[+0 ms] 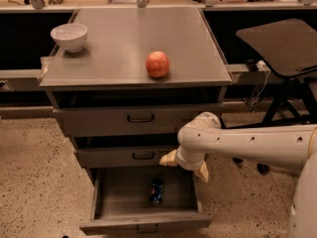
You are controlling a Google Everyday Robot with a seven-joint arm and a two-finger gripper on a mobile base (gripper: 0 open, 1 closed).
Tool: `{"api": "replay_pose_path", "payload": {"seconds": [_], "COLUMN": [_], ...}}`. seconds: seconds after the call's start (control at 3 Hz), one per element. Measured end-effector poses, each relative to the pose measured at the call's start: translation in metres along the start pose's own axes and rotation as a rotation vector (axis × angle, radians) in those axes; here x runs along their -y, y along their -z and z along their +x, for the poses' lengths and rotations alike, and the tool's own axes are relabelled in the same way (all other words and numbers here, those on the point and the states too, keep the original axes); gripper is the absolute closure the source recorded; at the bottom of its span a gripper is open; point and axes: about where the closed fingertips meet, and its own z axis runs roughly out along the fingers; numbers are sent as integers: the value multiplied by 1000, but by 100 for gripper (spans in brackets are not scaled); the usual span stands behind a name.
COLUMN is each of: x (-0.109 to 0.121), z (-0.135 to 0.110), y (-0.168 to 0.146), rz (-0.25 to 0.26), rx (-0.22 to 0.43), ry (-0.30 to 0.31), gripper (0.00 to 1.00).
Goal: Pick pepsi can from bottom drawer and place on counter
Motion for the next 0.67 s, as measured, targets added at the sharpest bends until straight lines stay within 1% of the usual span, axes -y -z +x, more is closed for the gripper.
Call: {"api": "replay_pose_path", "payload": {"seconds": [0.33,0.67], "x": [-3,1], "z": [-6,-7], "y": [-5,-10], "rz": [-6,-5], "rx": [12,26], "ry": [-6,18], "gripper": [0,0]}}
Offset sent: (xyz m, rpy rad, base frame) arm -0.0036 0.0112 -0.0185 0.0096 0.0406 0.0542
